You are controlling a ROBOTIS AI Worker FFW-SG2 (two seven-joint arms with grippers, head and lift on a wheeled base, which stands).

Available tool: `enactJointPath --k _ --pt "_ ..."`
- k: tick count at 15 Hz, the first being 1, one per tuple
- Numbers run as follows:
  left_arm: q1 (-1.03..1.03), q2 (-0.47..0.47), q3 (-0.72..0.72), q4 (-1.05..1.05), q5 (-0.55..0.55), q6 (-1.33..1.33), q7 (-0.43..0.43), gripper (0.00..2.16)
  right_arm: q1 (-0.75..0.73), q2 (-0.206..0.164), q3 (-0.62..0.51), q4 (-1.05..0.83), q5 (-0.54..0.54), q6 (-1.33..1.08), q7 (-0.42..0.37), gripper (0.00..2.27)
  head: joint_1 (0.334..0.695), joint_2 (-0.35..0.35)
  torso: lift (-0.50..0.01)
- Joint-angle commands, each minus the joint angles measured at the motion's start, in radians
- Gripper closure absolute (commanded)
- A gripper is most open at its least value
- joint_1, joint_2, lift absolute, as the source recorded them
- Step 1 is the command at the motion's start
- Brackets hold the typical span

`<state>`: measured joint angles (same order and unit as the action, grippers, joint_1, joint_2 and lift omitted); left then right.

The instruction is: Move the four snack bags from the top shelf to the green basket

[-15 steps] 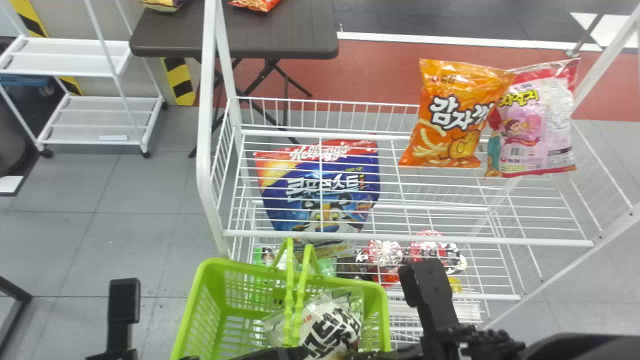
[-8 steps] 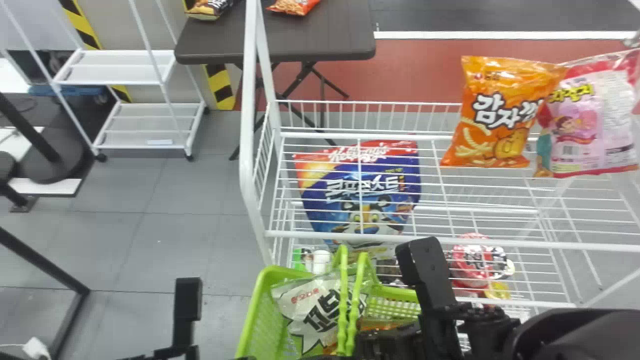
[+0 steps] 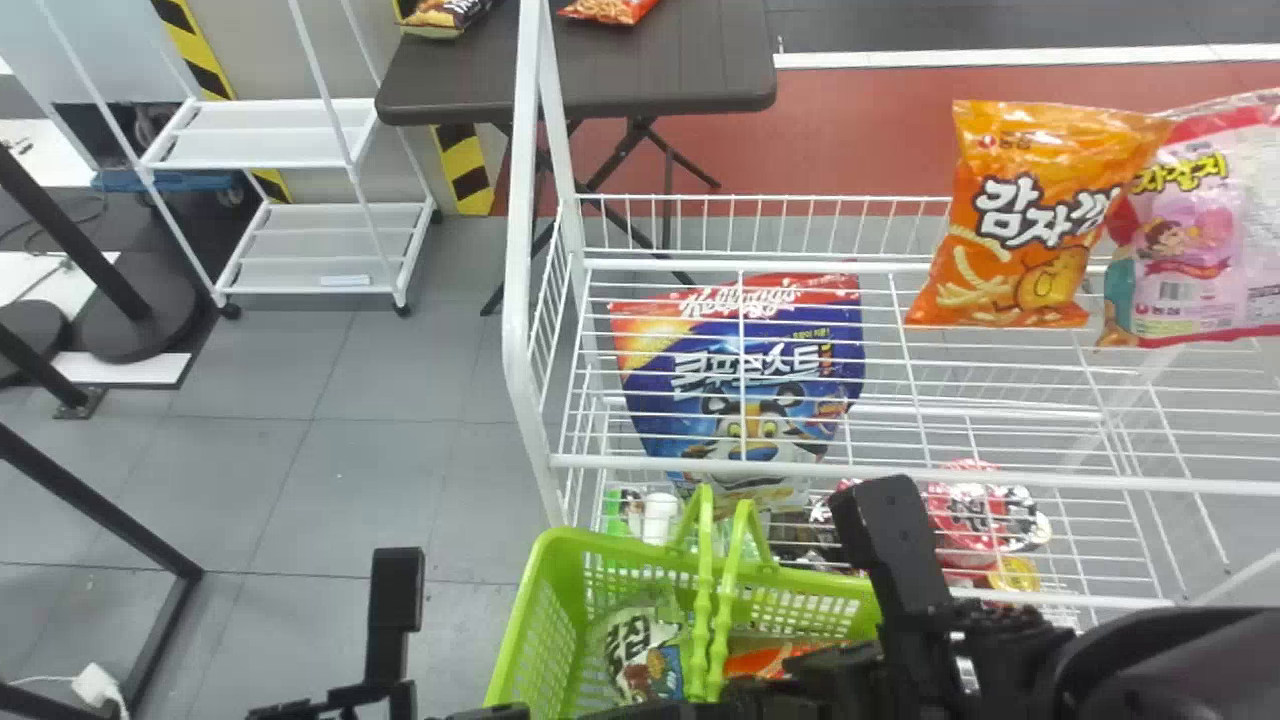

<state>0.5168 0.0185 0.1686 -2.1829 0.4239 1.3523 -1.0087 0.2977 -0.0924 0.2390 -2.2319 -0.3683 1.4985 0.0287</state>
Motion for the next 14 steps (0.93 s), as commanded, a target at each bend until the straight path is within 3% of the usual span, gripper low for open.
enactJointPath --k 1,5,8,9,14 --pt "0.0 0.0 -0.001 -0.003 0.0 0.0 0.001 1.81 0.003 -0.01 -0.038 -0.008 0.054 -0.097 0.002 0.04 0.695 0.017 0.0" --pt "0.0 0.0 -0.006 -0.001 -0.002 0.0 0.001 1.81 -0.012 -0.009 -0.093 0.029 0.18 -0.493 -0.032 0.04 0.695 -0.093 0.0" --pt "0.002 0.003 -0.018 -0.001 -0.008 0.0 0.001 1.81 -0.094 -0.007 -0.161 0.133 0.19 -0.735 -0.11 0.05 0.695 -0.152 0.0" --pt "0.003 0.004 -0.02 -0.001 -0.01 0.0 0.001 1.81 -0.121 -0.006 -0.188 0.183 0.196 -0.803 -0.115 0.06 0.695 -0.197 0.0" --pt "0.005 0.009 -0.009 -0.009 -0.01 0.006 0.004 1.81 -0.255 -0.006 -0.268 0.48 0.229 -1.156 -0.113 0.07 0.695 -0.29 0.0"
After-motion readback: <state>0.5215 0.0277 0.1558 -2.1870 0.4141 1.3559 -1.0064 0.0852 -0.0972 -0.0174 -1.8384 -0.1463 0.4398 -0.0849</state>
